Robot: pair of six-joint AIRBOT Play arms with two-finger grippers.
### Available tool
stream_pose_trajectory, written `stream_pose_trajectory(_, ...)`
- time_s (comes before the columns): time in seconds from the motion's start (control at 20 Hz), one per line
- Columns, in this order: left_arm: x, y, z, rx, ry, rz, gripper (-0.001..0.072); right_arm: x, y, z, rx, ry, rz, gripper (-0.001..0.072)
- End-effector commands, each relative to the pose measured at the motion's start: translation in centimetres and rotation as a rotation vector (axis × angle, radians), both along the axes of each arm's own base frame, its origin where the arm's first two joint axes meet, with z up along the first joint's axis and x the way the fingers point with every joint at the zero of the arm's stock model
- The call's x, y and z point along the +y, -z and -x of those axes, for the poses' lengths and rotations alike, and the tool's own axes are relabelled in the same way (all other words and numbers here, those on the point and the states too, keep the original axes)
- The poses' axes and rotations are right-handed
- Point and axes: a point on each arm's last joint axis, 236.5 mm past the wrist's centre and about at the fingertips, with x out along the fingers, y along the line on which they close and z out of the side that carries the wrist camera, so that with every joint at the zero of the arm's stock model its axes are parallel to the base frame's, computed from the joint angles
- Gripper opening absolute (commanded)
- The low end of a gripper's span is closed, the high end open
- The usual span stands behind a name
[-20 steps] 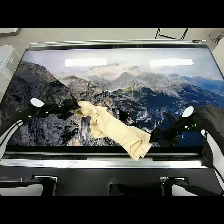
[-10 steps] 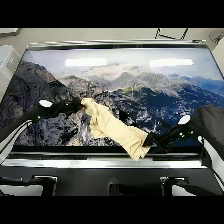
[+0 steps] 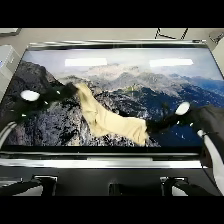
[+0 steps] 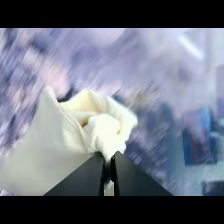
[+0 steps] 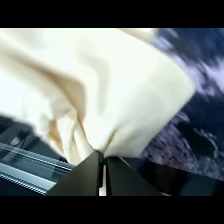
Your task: Fold the clothes and pants, and hang the long-sleeved shirts on hangers.
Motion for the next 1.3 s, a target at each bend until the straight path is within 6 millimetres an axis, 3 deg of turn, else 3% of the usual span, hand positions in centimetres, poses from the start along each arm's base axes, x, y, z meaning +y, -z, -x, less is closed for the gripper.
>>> stream_pose_trajectory(0.0, 1.7, -16.5, 1.6, -0.391, -0.015, -0.046, 0.0027, -5.1, -14.7, -6.9, -0.427, 0.029, 0.233, 0.003)
stream_pose_trajectory(0.05, 2.8, -22.2, 3.2, -0.511, -0.049, -0.043, 0.0027, -6.5, -21.0, -8.3, -0.604, 0.068, 0.288, 0.0031)
stream_pose_trajectory(0.15, 5.2, -31.3, 7.8, -0.714, -0.115, -0.042, 0.0027, -8.3, -31.7, -8.2, -0.885, 0.144, 0.353, 0.0031)
stream_pose_trajectory(0.2, 6.1, -34.3, 10.2, -0.785, -0.14, -0.045, 0.0027, -8.8, -35.9, -7.1, -0.994, 0.17, 0.366, 0.0031)
stream_pose_trajectory(0.3, 7.5, -38.5, 15.1, -0.902, -0.183, -0.055, 0.0027, -8.9, -40.9, -4.5, -1.132, 0.201, 0.36, 0.0031)
stream_pose_trajectory(0.45, 9.0, -43.1, 21.3, -1.051, -0.261, -0.048, 0.0028, -8.9, -43.3, -1.2, -1.199, 0.217, 0.351, 0.0031)
stream_pose_trajectory(0.55, 10.9, -45.8, 24.1, -1.146, -0.361, -0.019, 0.0027, -8.8, -44.2, 0.1, -1.221, 0.225, 0.339, 0.0031)
stream_pose_trajectory(0.65, 12.5, -47.1, 25.1, -1.193, -0.435, 0.0, 0.0027, -8.9, -43.3, 0.7, -1.18, 0.215, 0.349, 0.0031)
stream_pose_trajectory(0.7, 12.6, -46.8, 24.5, -1.187, -0.442, -0.023, 0.0028, -8.9, -41.6, 0.7, -1.109, 0.197, 0.357, 0.0031)
stream_pose_trajectory(0.75, 12.5, -46.0, 23.1, -1.163, -0.431, -0.07, 0.0028, -8.8, -39.1, 0.7, -1.008, 0.17, 0.364, 0.003)
stream_pose_trajectory(0.85, 11.6, -42.1, 18.2, -1.051, -0.367, -0.185, 0.0028, -8.6, -31.6, 1.2, -0.704, 0.09, 0.377, 0.003)
stream_pose_trajectory(0.95, 10.2, -35.0, 11.4, -0.852, -0.245, -0.287, 0.0028, -8.0, -23.1, 2.1, -0.399, 0.012, 0.361, 0.003)
stream_pose_trajectory(1.05, 8.7, -25.1, 4.4, -0.596, -0.108, -0.307, 0.0028, -6.7, -15.8, 1.8, -0.241, -0.01, 0.306, 0.003)
stream_pose_trajectory(1.1, 7.4, -19.2, 1.5, -0.46, -0.035, -0.3, 0.0028, -6.2, -12.5, 1.2, -0.213, 0.007, 0.281, 0.003)
stream_pose_trajectory(1.2, 4.0, -7.6, -1.4, -0.198, 0.124, -0.27, 0.0028, -5.2, -6.4, 0.9, -0.15, 0.061, 0.233, 0.003)
stream_pose_trajectory(1.25, 2.1, -2.5, -1.3, -0.059, 0.197, -0.233, 0.0028, -4.9, -3.7, 1.5, -0.095, 0.072, 0.22, 0.003)
